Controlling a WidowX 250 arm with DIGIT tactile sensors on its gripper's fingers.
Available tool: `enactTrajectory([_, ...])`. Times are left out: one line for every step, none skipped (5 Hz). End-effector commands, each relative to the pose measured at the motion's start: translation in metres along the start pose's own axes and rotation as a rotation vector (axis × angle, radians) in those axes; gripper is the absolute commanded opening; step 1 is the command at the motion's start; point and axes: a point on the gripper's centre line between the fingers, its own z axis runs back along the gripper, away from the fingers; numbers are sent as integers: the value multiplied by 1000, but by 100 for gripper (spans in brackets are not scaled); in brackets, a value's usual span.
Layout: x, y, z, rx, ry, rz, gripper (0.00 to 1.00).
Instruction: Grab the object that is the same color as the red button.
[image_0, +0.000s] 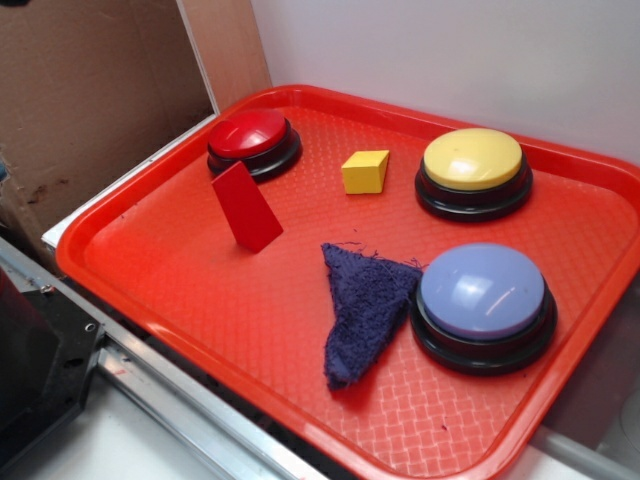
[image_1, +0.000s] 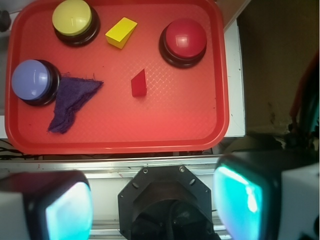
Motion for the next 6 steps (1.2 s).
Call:
enactTrajectory([0,0,0,0,0,0,100])
enactTrajectory([14,-3,-8,36,8,-8,100])
enactTrajectory([30,-4,-18,35,18,-2,100])
enactTrajectory([60,-1,-31,86,-13,17,100])
enactTrajectory([85,9,-79,183,44,-24,100])
enactTrajectory([106,20,-125,189,124,-70,100])
